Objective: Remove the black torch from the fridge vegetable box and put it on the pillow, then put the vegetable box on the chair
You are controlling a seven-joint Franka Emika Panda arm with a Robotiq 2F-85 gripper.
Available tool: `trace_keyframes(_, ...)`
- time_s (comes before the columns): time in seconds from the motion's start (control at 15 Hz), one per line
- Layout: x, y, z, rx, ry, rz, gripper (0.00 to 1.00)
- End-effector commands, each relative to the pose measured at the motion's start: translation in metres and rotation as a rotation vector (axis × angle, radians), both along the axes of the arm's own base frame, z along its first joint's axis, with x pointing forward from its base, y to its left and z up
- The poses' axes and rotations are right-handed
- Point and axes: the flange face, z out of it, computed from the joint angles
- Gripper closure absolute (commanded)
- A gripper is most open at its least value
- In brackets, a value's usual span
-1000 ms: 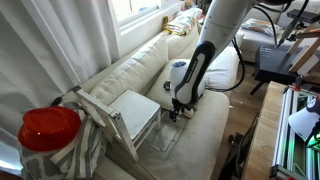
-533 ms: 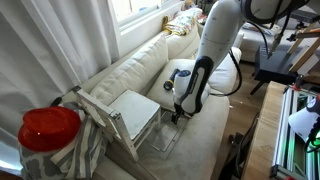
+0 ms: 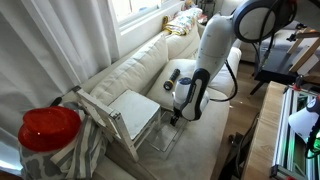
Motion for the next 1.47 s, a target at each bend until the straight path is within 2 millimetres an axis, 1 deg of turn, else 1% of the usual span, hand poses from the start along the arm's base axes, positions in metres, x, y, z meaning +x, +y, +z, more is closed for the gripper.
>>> trace_keyframes(0.0,0.004,-0.003,-0.026,-0.018,-0.023,0.01,0.14)
trace_keyframes(0.07,0.005,-0.002,-0.03,-0.018,-0.019,0.013,0.31)
trace_keyframes(0.13,0.004,0.0,-0.032,-0.001,-0.01,0.017,0.38)
trace_keyframes(0.2,0.005,0.001,-0.033,0.005,-0.011,0.014,0.48)
trace_keyframes(0.33,0.005,0.002,-0.032,0.015,-0.002,0.02,0.62)
trace_keyframes(0.53,0.005,-0.004,-0.023,0.023,0.003,0.03,0.86)
trace_keyframes(0.67,0.005,-0.008,-0.018,0.016,0.001,0.033,0.99)
trace_keyframes(0.73,0.006,-0.01,-0.016,0.013,0.005,0.032,1.0)
trace_keyframes(1.0,0.004,-0.007,-0.004,0.055,0.012,0.104,0.99)
trace_keyframes(1.2,-0.005,-0.009,0.019,0.098,0.026,0.182,0.99)
trace_keyframes(1.4,-0.021,-0.02,0.046,0.108,0.072,0.257,0.99)
